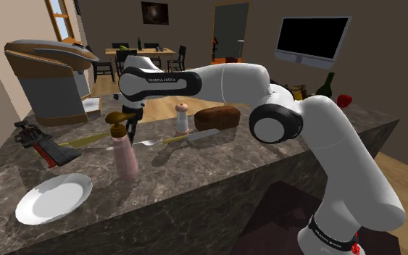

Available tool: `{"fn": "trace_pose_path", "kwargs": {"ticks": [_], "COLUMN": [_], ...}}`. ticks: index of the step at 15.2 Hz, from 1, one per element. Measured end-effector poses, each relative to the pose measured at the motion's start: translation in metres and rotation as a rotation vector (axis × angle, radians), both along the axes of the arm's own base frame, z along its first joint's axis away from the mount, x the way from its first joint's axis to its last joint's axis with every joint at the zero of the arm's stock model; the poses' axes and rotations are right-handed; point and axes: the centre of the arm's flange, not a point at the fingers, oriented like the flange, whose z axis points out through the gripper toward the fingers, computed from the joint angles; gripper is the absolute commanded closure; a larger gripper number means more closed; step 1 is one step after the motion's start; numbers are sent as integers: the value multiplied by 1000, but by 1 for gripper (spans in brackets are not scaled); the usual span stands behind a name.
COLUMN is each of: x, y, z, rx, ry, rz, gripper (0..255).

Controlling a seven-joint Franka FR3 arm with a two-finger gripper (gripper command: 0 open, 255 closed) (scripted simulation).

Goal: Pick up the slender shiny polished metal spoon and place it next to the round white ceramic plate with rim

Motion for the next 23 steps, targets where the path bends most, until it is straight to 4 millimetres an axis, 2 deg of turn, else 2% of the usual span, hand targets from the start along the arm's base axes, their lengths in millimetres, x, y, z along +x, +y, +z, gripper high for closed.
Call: {"fn": "trace_pose_path", "kwargs": {"ticks": [5,9,13,22,23], "x": [6,6,8,9,8], "y": [10,8,6,9,10], "z": [-21,-42,-55,-60,-60], "rx": [0,1,4,16,16], "ry": [0,-1,-17,-30,-31], "rz": [0,0,-6,-3,-3], "gripper": [255,255,255,255,0]}}
